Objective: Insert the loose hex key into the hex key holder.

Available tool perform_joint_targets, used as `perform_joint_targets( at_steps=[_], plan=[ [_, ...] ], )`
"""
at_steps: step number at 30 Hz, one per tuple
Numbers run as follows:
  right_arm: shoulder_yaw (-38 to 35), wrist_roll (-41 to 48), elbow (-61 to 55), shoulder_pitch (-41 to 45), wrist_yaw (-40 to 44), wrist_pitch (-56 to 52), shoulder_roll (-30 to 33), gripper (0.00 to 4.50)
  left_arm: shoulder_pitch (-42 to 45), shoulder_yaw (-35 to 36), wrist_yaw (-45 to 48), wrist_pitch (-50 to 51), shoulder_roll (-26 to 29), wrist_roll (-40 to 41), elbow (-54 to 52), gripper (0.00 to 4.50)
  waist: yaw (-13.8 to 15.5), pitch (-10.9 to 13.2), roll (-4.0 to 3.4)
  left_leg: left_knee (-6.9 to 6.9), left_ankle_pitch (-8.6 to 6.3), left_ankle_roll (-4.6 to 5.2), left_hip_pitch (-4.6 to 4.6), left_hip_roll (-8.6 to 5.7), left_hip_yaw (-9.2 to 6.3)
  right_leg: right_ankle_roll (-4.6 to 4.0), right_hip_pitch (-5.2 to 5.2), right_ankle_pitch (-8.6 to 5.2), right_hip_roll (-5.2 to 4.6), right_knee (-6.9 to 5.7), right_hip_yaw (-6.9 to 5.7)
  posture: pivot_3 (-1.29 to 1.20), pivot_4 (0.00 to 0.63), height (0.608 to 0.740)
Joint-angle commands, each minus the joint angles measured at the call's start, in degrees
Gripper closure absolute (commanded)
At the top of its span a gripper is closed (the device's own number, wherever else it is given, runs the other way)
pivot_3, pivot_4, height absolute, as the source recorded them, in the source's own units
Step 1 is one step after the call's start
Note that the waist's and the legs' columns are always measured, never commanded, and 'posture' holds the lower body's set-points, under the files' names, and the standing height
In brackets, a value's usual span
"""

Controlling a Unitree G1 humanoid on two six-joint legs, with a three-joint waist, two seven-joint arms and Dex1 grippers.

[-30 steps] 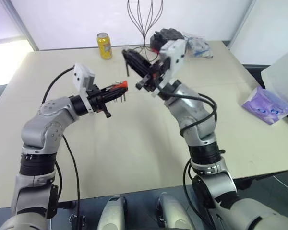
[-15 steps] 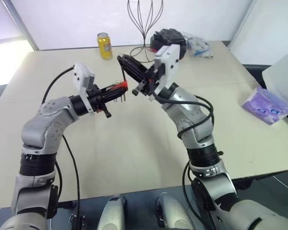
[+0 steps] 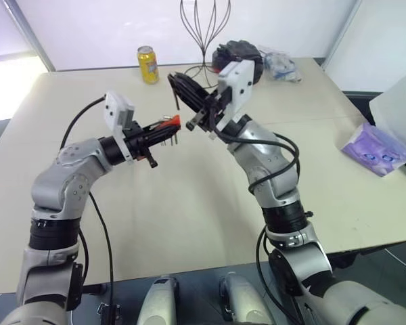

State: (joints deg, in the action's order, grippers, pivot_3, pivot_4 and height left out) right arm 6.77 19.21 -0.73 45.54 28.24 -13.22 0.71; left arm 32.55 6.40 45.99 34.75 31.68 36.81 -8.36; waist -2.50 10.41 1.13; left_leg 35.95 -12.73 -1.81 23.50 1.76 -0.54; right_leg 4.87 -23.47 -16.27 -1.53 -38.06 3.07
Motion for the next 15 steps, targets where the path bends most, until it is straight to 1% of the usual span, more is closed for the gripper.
perform_joint_targets(
  at_steps=[1, 15],
  plan=[
    [0.62, 0.07, -2.17, 0.51, 0.22, 0.81, -0.97, 4.47, 0.64, 0.93, -0.14, -0.41, 0.04, 0.74, -2.43, 4.50, 0.00, 0.00, 0.00, 0.00, 0.00, 0.00, 0.00, 0.00, 0.00, 0.00, 0.00, 0.00, 0.00, 0.00, 0.00, 0.00, 0.150, 0.740],
    [1.20, -1.13, -1.86, -0.20, 0.82, 1.07, -0.27, 4.47, 1.04, 1.16, -0.37, -0.22, -0.04, 0.89, -2.36, 4.50, 0.00, 0.00, 0.00, -0.01, 0.00, 0.00, 0.00, 0.00, 0.00, 0.00, 0.00, 0.00, -0.01, 0.01, 0.00, 0.00, 0.150, 0.740]
  ],
)
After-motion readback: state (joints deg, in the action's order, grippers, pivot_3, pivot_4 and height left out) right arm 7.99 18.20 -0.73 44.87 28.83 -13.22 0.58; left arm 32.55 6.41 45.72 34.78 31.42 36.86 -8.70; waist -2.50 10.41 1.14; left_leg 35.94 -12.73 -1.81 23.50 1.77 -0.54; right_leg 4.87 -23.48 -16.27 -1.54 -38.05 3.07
